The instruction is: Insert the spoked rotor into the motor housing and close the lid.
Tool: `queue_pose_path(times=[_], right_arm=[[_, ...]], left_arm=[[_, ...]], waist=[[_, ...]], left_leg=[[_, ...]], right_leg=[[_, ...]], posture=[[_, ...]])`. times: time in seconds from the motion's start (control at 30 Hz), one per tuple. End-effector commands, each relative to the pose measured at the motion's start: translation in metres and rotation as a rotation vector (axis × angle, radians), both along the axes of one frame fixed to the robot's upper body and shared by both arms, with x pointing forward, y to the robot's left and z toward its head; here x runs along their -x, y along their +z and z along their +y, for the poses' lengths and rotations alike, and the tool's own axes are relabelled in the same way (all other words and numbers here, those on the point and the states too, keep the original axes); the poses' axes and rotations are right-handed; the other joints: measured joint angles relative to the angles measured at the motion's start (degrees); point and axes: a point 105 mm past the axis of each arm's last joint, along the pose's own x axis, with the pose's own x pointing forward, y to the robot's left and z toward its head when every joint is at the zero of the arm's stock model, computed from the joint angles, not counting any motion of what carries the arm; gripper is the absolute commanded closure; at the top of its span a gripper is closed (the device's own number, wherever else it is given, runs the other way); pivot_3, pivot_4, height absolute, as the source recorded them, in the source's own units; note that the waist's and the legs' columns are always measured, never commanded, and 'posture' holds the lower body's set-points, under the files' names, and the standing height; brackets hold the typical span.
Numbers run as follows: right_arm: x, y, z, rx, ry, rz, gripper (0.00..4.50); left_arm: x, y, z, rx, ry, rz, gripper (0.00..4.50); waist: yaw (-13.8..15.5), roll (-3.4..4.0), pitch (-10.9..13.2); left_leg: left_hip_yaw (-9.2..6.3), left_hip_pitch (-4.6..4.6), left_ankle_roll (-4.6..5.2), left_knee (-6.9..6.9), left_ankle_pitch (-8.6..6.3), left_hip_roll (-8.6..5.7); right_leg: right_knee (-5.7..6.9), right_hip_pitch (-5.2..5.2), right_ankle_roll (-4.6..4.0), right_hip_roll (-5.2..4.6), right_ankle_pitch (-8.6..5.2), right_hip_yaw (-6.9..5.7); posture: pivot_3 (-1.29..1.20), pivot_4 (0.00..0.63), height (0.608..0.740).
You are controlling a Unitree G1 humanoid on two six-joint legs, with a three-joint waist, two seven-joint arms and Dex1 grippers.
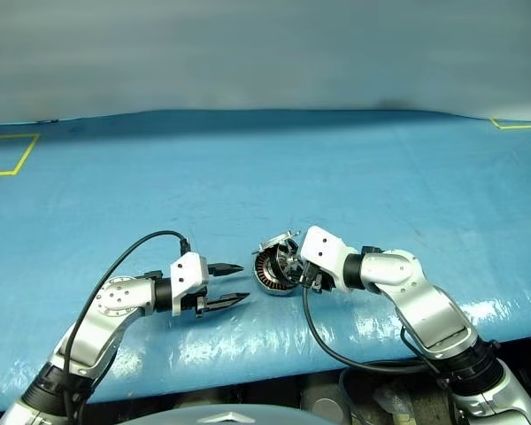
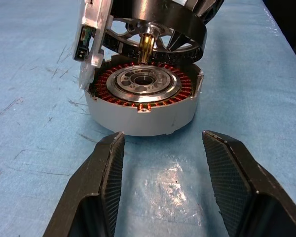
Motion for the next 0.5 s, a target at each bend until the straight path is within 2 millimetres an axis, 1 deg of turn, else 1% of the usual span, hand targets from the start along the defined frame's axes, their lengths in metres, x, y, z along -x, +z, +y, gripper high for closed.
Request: queue_pose_path(times=[0.03,0.07,0.13,0.3,0.4,0.43,0.47,0.5], right_arm=[[0.000,0.001,0.001,0.012,0.010,-0.011,1.24],[0.000,0.002,0.002,0.007,0.013,-0.010,0.92],[0.000,0.007,0.005,-0.029,0.021,-0.006,0.92],[-0.001,0.019,0.007,-0.056,0.043,-0.035,0.92],[-0.003,0.031,0.012,-0.141,0.033,-0.036,0.92],[-0.001,0.034,0.017,-0.192,0.041,-0.024,0.92],[-0.001,0.034,0.019,-0.221,0.037,-0.015,1.29],[-0.001,0.034,0.021,-0.239,0.032,-0.007,1.51]], left_arm=[[-0.001,0.004,-0.002,0.009,-0.007,-0.032,1.85],[-0.001,0.004,-0.002,0.009,-0.007,-0.032,1.85],[-0.002,0.003,-0.002,0.011,-0.004,-0.032,1.85],[-0.002,0.002,-0.001,0.015,0.000,-0.033,1.85],[-0.003,0.001,0.000,0.015,0.002,-0.034,1.85],[-0.003,0.001,0.000,0.017,0.004,-0.035,1.85],[-0.003,0.001,0.000,0.019,0.005,-0.035,1.85],[-0.003,0.001,0.000,0.020,0.007,-0.035,1.85]], waist=[[0.0,0.00,0.0],[0.0,0.00,0.0],[0.0,0.00,0.0],[0.0,0.00,0.0],[0.0,0.00,0.0],[0.0,0.00,0.0],[0.0,-0.01,0.0],[0.0,0.00,0.0]], left_leg=[[0.00,0.00,0.00,0.00,0.00,0.00],[0.00,-0.01,0.00,0.00,0.00,0.00],[0.01,-0.01,0.00,0.00,0.00,-0.01],[0.01,-0.01,0.00,0.00,0.00,0.00],[0.00,-0.01,0.00,0.00,0.00,0.00],[0.00,-0.01,0.00,0.00,0.00,0.00],[0.00,-0.01,0.00,-0.01,0.00,0.00],[0.00,-0.01,0.00,-0.01,0.00,0.01]], right_leg=[[0.00,0.00,0.00,0.00,0.00,0.00],[0.00,0.00,0.00,0.00,0.00,0.00],[-0.01,0.00,0.00,-0.01,0.01,0.01],[-0.01,-0.01,-0.01,-0.01,0.01,0.00],[-0.01,-0.01,-0.01,-0.01,0.01,0.00],[-0.01,-0.01,0.00,0.00,0.01,0.00],[0.00,-0.01,-0.02,0.00,0.02,0.00],[0.00,-0.01,-0.02,0.00,0.03,-0.01]], posture=[[0.00,0.150,0.740],[0.00,0.150,0.740],[0.00,0.150,0.740],[0.00,0.150,0.740],[0.00,0.150,0.740],[0.00,0.150,0.740],[0.00,0.150,0.740],[0.00,0.150,0.740]])
